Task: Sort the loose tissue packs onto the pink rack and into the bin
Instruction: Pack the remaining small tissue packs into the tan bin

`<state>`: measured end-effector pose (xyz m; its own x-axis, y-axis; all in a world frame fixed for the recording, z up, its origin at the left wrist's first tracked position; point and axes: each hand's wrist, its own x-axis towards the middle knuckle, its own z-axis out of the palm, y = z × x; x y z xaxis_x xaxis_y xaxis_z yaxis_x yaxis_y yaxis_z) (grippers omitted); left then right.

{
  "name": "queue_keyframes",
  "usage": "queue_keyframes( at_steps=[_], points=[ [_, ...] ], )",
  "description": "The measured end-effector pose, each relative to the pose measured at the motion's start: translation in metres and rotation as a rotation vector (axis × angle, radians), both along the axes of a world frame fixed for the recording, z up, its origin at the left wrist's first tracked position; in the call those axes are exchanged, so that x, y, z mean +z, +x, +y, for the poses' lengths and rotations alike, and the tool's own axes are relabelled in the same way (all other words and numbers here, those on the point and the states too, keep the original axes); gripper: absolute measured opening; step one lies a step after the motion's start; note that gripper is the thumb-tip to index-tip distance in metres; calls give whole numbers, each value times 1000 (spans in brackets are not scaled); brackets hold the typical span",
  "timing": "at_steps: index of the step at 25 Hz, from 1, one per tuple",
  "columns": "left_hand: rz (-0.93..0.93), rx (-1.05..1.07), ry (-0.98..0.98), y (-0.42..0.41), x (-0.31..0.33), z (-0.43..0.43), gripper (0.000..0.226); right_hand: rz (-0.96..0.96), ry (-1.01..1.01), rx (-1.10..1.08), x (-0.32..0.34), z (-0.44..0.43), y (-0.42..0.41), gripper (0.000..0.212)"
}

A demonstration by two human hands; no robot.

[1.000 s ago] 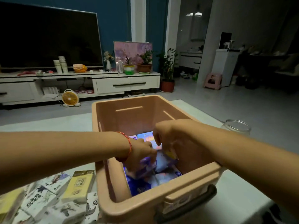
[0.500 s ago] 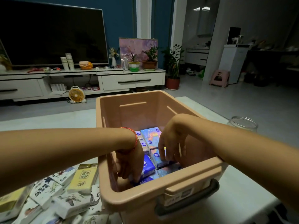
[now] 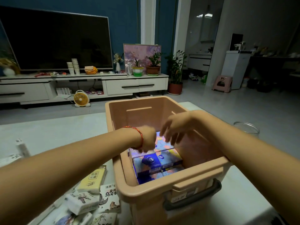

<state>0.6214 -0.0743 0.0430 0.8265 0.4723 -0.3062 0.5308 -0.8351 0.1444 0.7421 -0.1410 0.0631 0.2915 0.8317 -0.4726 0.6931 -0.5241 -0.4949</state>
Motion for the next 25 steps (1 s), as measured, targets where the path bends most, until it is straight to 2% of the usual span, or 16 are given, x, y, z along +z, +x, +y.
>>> queue_keyframes(
  at_steps=[1,3,4,5,6,8,9,11,12,14,16,18,20,22,23,25],
  points=[
    [-306,-10,88,-3,11,-3,22,-17,230,-57,13,-6,1,29],
    [-801,91,74,-25,32,-9,21,-109,592,-157,34,-32,1,24],
    [-930,130,35,-42,37,-11,21,-180,660,-184,38,-49,0,24],
    [-974,156,10,-61,37,-13,20,-247,651,-209,39,-69,-2,28],
    [-947,167,18,-80,33,-18,22,-292,587,-229,36,-90,-5,35],
    [-868,146,53,-113,21,-33,35,-230,481,-296,22,-127,-17,43],
    [-854,147,32,-124,15,-42,44,-132,504,-350,16,-137,-26,39],
    [-879,176,-67,-138,4,-67,55,122,661,-493,5,-150,-42,27],
    [-899,194,-104,-143,-4,-82,58,186,753,-555,-1,-154,-47,24],
    [-936,206,-177,-156,-20,-111,58,159,892,-645,-9,-157,-52,27],
    [-969,220,-176,-168,-40,-128,56,133,949,-682,-10,-153,-58,32],
    [-937,279,-93,-176,-60,-132,73,122,942,-678,-11,-141,-64,34],
    [-807,415,11,-184,-78,-129,93,117,932,-633,-10,-122,-75,34],
    [-544,477,89,-195,-98,-122,105,110,943,-596,-11,-103,-88,34],
    [-422,480,117,-201,-107,-116,105,106,949,-581,-12,-93,-92,33],
    [-302,532,137,-217,-120,-98,95,99,944,-547,-13,-76,-101,32]
  ],
)
